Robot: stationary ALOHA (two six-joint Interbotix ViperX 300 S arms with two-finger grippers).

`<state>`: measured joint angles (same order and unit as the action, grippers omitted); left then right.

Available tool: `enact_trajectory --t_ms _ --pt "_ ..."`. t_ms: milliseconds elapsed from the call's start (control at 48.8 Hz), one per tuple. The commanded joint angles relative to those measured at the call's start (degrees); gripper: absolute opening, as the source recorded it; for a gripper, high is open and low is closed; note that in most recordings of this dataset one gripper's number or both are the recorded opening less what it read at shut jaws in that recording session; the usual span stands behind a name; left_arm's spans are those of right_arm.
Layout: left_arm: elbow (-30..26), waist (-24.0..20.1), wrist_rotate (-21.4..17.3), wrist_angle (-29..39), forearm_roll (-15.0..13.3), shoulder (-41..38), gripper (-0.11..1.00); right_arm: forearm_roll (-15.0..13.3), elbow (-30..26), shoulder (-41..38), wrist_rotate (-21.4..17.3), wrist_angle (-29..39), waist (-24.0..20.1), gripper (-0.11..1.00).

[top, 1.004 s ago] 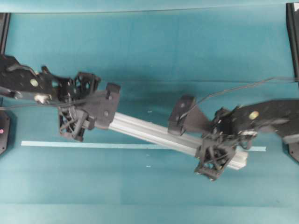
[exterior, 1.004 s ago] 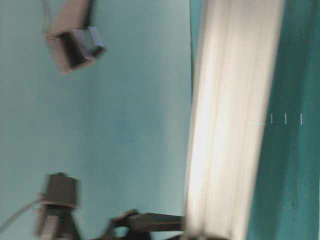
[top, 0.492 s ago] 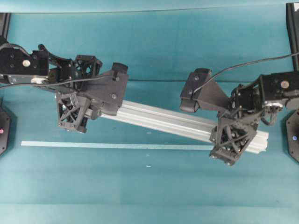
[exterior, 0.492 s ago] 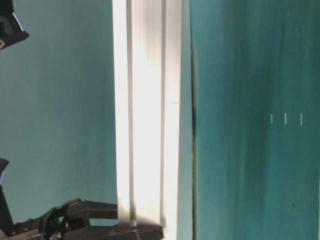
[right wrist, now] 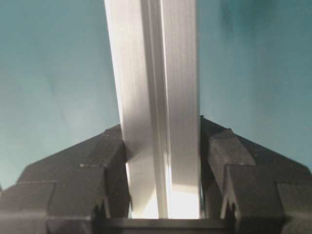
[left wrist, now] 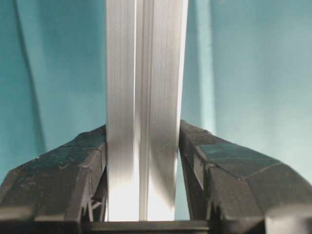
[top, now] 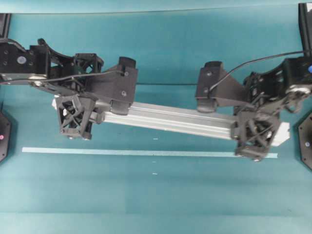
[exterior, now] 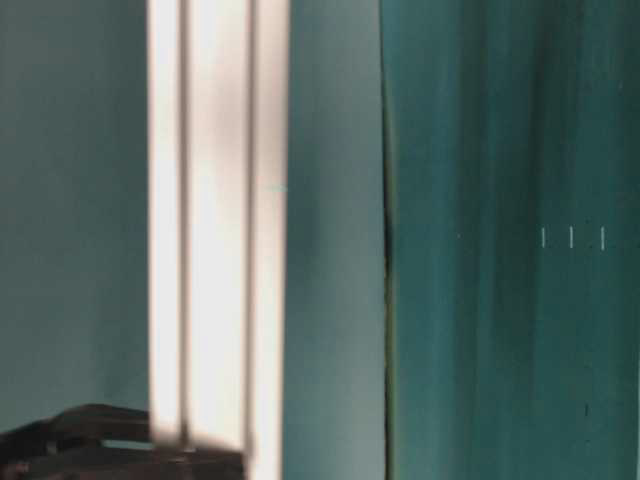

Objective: Lift the metal rail with both hands.
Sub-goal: 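Lift the rail with both grippers and rotate it to horizontal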

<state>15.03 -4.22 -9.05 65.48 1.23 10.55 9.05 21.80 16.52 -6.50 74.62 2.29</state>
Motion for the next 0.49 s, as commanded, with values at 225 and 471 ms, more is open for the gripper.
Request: enact_trajectory --t_ms 225,471 --pt "-11.69 1.58 5.71 10.72 0.26 1.93 0.32 -4.22 -9.76 3.52 2.90 12.74 0.62 0.39" --pt "-17.14 2.64 7.38 17.05 0.26 2.02 0.32 -5.89 -11.43 4.31 8.00 12.74 1.23 0.39"
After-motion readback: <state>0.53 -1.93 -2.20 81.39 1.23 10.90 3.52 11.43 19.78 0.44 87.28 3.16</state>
